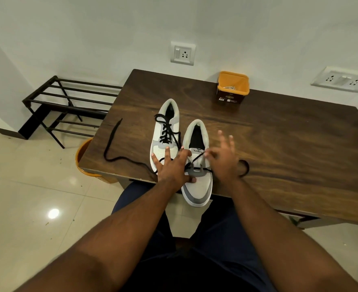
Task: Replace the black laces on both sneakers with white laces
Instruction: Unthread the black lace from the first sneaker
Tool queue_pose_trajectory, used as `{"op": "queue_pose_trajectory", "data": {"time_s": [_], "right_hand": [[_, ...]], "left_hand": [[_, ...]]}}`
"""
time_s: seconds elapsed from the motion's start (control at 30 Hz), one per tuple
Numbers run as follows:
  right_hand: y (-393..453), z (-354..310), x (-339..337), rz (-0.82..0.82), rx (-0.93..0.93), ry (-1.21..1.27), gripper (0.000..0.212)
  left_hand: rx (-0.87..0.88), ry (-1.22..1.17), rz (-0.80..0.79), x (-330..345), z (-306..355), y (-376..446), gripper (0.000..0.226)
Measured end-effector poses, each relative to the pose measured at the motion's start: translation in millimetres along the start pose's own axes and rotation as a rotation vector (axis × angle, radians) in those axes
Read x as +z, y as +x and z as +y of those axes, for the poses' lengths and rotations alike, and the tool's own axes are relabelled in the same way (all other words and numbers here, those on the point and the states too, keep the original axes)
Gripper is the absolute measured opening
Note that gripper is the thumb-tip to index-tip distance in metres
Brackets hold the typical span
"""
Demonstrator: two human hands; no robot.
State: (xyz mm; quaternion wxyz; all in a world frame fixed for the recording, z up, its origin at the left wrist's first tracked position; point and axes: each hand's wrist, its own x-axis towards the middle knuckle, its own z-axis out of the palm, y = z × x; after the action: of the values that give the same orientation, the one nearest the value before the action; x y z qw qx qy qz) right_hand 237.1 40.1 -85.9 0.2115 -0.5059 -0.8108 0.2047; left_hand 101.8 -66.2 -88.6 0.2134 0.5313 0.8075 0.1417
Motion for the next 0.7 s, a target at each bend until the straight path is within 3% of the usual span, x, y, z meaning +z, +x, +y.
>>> {"op": "queue_pose_trajectory", "data": {"time_s": [0.13,0.2,0.27,0.37,0.43,0.57,0.63,0.7], "right_hand": [[46.0,65.1,-64.1,0.527,0.433,0.479,0.014],[62.8,93.9,-90.1,0.62,0.565,0.55,0.017],[69.5,99.5,-98.1,0.477,0.614,0.467,0.029],[48.4,81.3,-79.5,0.148,0.535,0.066,0.069],[21.0,60.4,-60.0,0.079,0.423,-0.071,0.06],[-26.4,34.7,-13.3,-0.141,0.099,0.065,0.023],[-38.2,27.9,-0.1,-0.242,0.035,0.003,0.02],[-42.8,20.8,4.1,-0.238,0.042,-0.038,0.022]], "left_hand": [[0.003,-0.004,-0.004,0.6,-3.2,0.2,0.07],[0.001,-0.01,-0.002,1.8,-3.4,1.0,0.069],[-0.001,-0.001,-0.004,2.1,-1.7,1.2,0.069],[-0.005,0.023,-0.017,2.0,-0.1,1.6,0.07],[-0.001,0.048,-0.024,0.5,0.8,1.0,0.072],[0.017,0.249,-0.025,4.2,9.0,0.2,0.107],[0.078,0.337,-0.014,7.6,13.4,1.6,0.114],[0.153,0.4,-0.051,9.0,14.2,5.7,0.108]]}}
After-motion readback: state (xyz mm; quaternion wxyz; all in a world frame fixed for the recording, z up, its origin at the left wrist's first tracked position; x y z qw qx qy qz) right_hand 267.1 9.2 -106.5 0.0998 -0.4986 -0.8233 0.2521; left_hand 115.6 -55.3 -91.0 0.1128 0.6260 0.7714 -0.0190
